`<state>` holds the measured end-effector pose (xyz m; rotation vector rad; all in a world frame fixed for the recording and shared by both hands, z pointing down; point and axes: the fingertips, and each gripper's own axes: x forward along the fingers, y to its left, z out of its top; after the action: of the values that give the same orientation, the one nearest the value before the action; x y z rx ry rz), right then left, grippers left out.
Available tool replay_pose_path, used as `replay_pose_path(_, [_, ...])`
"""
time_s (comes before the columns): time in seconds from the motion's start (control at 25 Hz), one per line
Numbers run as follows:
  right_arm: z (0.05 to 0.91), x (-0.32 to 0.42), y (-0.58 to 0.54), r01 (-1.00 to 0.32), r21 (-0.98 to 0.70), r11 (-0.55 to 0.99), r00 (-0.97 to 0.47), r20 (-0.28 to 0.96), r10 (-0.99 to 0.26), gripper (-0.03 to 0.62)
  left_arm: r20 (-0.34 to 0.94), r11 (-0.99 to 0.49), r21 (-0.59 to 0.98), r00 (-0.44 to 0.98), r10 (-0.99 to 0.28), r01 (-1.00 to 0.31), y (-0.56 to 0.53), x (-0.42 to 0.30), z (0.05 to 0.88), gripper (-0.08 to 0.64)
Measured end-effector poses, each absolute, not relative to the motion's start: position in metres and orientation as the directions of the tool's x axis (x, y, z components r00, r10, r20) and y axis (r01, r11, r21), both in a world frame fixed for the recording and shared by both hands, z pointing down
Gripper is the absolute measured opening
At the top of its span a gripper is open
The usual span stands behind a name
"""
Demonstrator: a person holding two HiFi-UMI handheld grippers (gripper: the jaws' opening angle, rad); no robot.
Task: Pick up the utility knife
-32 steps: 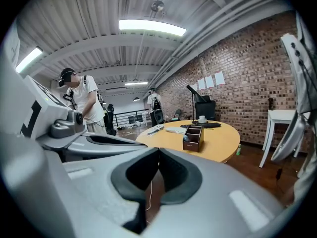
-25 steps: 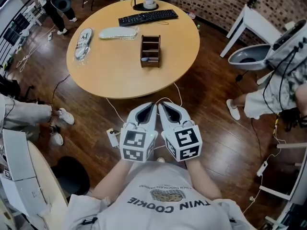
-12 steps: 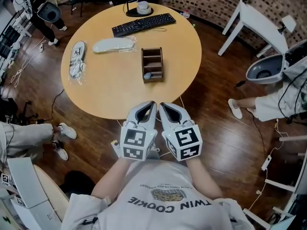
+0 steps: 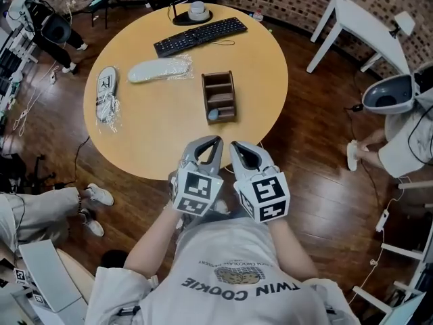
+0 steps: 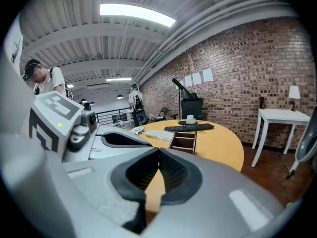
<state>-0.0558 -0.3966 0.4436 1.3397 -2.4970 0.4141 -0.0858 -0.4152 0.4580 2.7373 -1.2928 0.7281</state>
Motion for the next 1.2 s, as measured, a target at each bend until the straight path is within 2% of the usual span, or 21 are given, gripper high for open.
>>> replay_pose_path(0.32, [0.458, -0.049, -0.407, -0.845, -0.14, 0.515, -0.526, 0.384, -0.759, 0.002, 0.449, -0.684, -0.324, 0.53, -0.719, -0.654, -0.452, -0.09, 0.483, 0.011])
replay_pose_path(0.68, [0.474, -0.044, -0.429, -0.835, -0.151, 0.53, -0.541, 0.403, -0.738, 0.002, 0.516, -0.734, -0.429, 0.524, -0.677, -0.527, -0.483, -0.091, 0.518, 0.066])
replay_pose_path(0.88, [0.483, -0.043, -0.44, -0.827, -0.156, 0.54, -0.551, 0.419, -0.722, 0.002, 0.562, -0.764, -0.479, 0.518, -0.645, -0.432, -0.492, -0.087, 0.537, 0.137])
replay_pose_path(1.2, [0.491, -0.036, -0.453, -0.831, -0.167, 0.53, -0.546, 0.425, -0.722, 0.002, 0.61, -0.778, -0.528, 0.485, -0.627, -0.342, -0.51, -0.085, 0.561, 0.137])
